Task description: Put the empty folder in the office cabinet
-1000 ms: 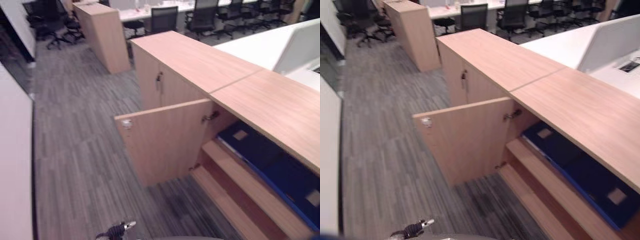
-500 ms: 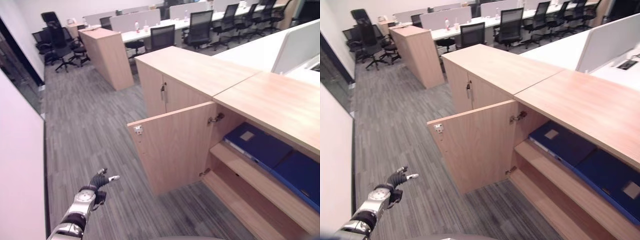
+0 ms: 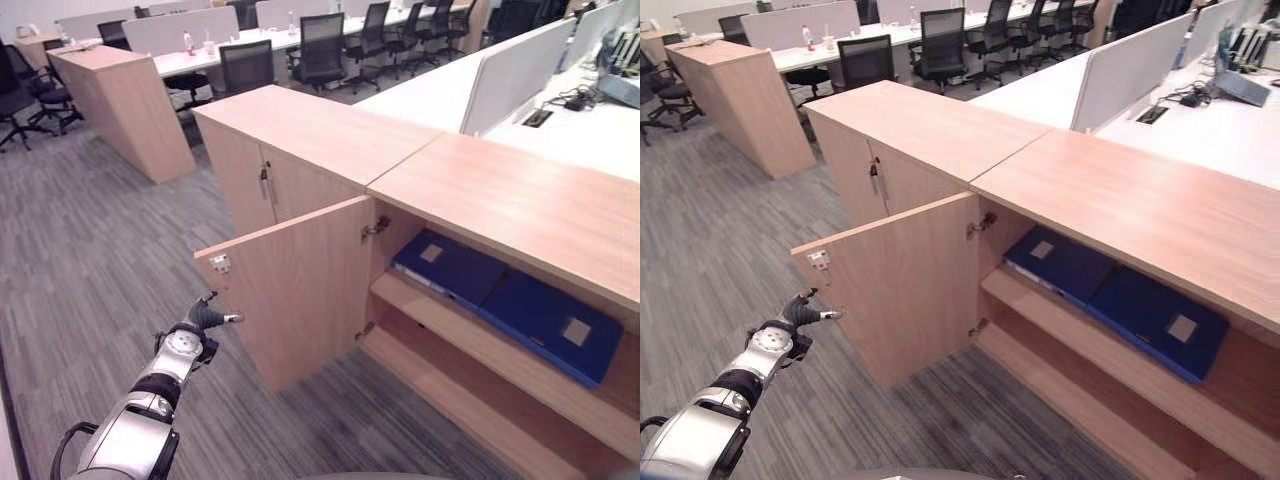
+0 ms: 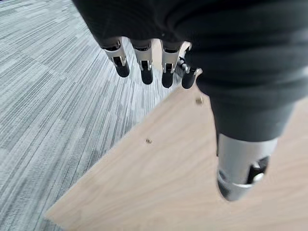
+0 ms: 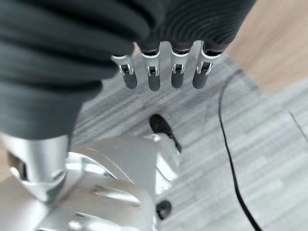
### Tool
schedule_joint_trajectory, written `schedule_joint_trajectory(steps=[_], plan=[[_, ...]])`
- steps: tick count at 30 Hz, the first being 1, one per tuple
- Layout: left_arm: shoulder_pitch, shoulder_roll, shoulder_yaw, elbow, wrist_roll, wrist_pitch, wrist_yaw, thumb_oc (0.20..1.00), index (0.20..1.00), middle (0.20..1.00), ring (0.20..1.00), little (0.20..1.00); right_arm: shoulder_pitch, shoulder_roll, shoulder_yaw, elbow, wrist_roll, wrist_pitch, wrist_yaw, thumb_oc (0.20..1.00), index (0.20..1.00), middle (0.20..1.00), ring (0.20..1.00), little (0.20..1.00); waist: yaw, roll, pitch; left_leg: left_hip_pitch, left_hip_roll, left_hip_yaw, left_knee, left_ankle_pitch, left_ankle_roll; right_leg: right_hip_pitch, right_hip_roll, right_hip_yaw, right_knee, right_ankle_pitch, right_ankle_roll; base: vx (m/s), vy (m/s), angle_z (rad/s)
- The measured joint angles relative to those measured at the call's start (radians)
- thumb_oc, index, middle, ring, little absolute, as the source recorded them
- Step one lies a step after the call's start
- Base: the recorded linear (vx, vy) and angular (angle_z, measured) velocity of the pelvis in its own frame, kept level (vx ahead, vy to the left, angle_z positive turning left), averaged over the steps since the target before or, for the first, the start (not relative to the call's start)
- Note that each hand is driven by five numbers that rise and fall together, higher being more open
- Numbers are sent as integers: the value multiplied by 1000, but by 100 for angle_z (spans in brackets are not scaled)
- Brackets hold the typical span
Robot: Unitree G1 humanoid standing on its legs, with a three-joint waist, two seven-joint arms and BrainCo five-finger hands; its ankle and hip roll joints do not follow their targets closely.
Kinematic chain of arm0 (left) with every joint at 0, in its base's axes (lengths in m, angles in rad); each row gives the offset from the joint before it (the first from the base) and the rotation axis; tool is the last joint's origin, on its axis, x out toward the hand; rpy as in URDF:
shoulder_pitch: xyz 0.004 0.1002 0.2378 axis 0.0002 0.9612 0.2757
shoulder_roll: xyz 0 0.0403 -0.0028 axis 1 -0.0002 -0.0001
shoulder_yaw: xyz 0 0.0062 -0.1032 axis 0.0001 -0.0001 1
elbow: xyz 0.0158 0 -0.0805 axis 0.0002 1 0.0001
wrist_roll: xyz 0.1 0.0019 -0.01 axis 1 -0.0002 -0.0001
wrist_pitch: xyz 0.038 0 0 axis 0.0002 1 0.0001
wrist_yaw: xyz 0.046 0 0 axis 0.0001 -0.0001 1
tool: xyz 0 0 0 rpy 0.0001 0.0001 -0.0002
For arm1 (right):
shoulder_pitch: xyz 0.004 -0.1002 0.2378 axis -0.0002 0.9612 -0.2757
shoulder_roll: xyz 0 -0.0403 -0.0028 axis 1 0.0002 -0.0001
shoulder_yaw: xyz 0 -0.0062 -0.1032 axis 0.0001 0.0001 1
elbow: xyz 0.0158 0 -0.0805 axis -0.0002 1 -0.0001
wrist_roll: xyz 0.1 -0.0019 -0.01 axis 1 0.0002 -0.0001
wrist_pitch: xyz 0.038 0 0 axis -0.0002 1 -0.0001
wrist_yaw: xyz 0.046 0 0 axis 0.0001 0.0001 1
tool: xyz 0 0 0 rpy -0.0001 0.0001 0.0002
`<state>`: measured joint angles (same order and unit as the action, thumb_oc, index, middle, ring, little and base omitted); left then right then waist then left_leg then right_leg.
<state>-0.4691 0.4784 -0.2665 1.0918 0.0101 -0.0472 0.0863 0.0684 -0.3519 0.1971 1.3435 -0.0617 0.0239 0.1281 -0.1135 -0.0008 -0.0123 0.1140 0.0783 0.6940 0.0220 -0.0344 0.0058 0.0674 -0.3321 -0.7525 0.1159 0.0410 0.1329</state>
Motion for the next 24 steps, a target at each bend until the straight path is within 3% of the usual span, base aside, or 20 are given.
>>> schedule_joint_trajectory(steps=[6, 10, 13, 22, 24], plan=[[-83, 85, 24, 103, -3, 23, 8, 1000, 1000, 1000, 1000, 1000, -12, -23, -2, -17, 0, -9, 22, 1000, 1000, 1000, 1000, 1000, -17, -34, 19, -6, 20, 61, 5, 4, -13, -55, 12, 55, 10, -4, -5, 8, -41, -32], [-130, 196, 50, 134, -5, 39, 13, 1000, 1000, 1000, 1000, 1000, 23, -40, 35, -109, 2, -17, 26, 1000, 1000, 1000, 1000, 1000, -24, -98, 21, -23, 46, 103, 10, 14, -32, -103, 38, 87, 10, -3, -12, 1, -53, -35], [-147, 236, 46, 158, -5, 47, 25, 1000, 1000, 1000, 1000, 1000, 71, -32, 44, -115, 2, -15, 36, 1000, 1000, 1000, 1000, 1000, -40, -125, 9, -20, 55, 117, 12, 18, -36, -102, 53, 96, -5, 3, -22, -1, -36, -16], [-154, 219, -55, 98, 19, 65, 56, 1000, 1000, 1000, 1000, 1000, 116, -12, 68, -130, 3, -21, 49, 1000, 1000, 1000, 1000, 1000, -12, -127, 20, -23, 49, 115, 9, 16, -34, -102, 49, 97, -7, 8, -25, -6, -4, 3], [-153, 218, -72, 31, 39, 100, 63, 1000, 1000, 1000, 1000, 1000, 136, -11, 76, -180, 3, -24, 48, 1000, 1000, 1000, 1000, 1000, -5, -133, 23, -33, 48, 104, 9, 19, -30, -102, 47, 87, -7, 9, -23, -17, 0, 15]])
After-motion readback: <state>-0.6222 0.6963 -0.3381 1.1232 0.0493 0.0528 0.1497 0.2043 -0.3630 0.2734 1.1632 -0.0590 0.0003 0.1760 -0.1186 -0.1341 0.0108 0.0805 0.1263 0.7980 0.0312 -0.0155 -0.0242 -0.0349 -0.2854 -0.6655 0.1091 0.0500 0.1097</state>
